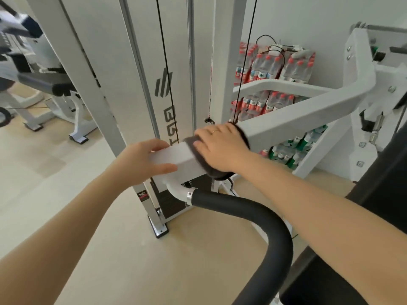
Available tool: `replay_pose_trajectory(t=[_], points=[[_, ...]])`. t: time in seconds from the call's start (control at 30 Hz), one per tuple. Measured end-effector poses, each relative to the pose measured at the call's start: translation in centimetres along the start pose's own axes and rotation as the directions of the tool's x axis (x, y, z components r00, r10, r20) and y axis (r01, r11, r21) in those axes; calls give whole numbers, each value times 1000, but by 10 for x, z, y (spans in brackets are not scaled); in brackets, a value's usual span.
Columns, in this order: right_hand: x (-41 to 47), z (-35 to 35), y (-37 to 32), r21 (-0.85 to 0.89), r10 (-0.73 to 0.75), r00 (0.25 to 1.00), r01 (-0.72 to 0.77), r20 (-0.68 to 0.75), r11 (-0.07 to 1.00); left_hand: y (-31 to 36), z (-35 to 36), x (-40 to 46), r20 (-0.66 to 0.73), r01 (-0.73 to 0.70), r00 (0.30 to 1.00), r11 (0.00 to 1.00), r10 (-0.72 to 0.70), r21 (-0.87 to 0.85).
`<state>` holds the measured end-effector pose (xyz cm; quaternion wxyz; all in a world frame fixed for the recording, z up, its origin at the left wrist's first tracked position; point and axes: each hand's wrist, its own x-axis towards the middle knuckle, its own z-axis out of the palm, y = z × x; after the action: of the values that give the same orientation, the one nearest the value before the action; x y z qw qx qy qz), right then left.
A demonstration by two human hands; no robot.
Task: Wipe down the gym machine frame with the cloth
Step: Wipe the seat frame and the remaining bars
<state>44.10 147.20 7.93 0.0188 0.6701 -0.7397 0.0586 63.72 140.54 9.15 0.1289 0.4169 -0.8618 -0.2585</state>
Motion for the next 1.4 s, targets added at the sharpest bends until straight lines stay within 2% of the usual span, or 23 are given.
replay_pose_trajectory(t=[0.1, 0.2, 0.3, 0.43, 0.5, 0.6, 0.67, 0.7, 0.73, 0.8, 0.87, 0.9, 0.93, 0.97, 1.0, 1.03, 1.07, 1.1, 1.13, 1.2, 1.3, 1.33, 1.4], points=[[4, 6, -41, 12, -66, 990, 65, 123, 998, -12, -1, -7, -10, -72, 997, 997, 72, 23], [10, 1, -40, 80, -105, 974, 90, 202, 993, -25, -4, -12, 14, -95, 995, 994, 96, -45], [10, -4, -22, 77, -12, 994, 4, 105, 997, -39, -11, -19, 92, -81, 991, 980, 98, -180], [10, 1, -35, 18, 217, 976, -216, -4, 976, -55, -18, -32, 163, -135, 972, 971, 168, -197], [11, 4, -59, 67, 192, 981, -190, -28, 980, -60, -18, -38, 196, -155, 961, 965, 197, -210], [6, 3, -93, 155, 79, 995, -70, -57, 985, -67, -19, -42, 209, -173, 952, 957, 223, -234], [1, -8, -105, 253, 160, 979, -124, -125, 959, -71, -20, -42, 216, -170, 949, 949, 230, -265], [-3, -15, -108, 330, 261, 944, -185, -203, 926, -73, -22, -41, 217, -173, 946, 943, 239, -284], [-7, -23, -109, 410, 388, 870, -248, -303, 878, -73, -23, -40, 213, -188, 943, 936, 257, -297], [-20, -40, -108, 541, 594, 636, -311, -492, 781, -72, -26, -36, 185, -243, 934, 922, 306, -301], [-34, -54, -109, 562, 642, 431, -314, -634, 765, -69, -27, -32, 148, -306, 921, 905, 360, -296], [-40, -59, -111, 527, 621, 368, -330, -692, 783, -66, -26, -30, 132, -331, 915, 895, 382, -298], [-45, -60, -115, 476, 584, 336, -352, -739, 806, -65, -25, -29, 121, -350, 909, 888, 399, -300], [-49, -58, -120, 407, 540, 345, -389, -767, 826, -64, -23, -27, 114, -364, 904, 883, 411, -298], [-51, -50, -124, 321, 507, 408, -443, -759, 837, -64, -21, -25, 113, -375, 900, 880, 421, -292], [-53, -36, -128, 211, 498, 521, -514, -693, 831, -64, -19, -24, 114, -387, 895, 878, 431, -283], [-54, -18, -133, 80, 518, 638, -585, -569, 807, -66, -17, -22, 118, -401, 889, 877, 442, -267], [-57, 2, -138, -38, 550, 717, -622, -429, 782, -67, -14, -20, 126, -415, 882, 876, 454, -245], [-60, 19, -141, -116, 571, 751, -634, -332, 765, -68, -13, -19, 134, -427, 877, 877, 461, -220], [-62, 39, -144, -105, 587, 740, -646, -329, 756, -70, -11, -17, 142, -446, 871, 878, 471, -175], [-53, 36, -146, 139, 623, 669, -629, -406, 765, -71, -10, -16, 127, -467, 865, 872, 485, -148], [-50, 33, -147, 151, 596, 694, -593, -404, 791, -71, -10, -16, 125, -473, 863, 870, 489, -139], [-52, 35, -151, 33, 502, 794, -524, -344, 851, -72, -9, -17, 125, -482, 860, 867, 495, -125]])
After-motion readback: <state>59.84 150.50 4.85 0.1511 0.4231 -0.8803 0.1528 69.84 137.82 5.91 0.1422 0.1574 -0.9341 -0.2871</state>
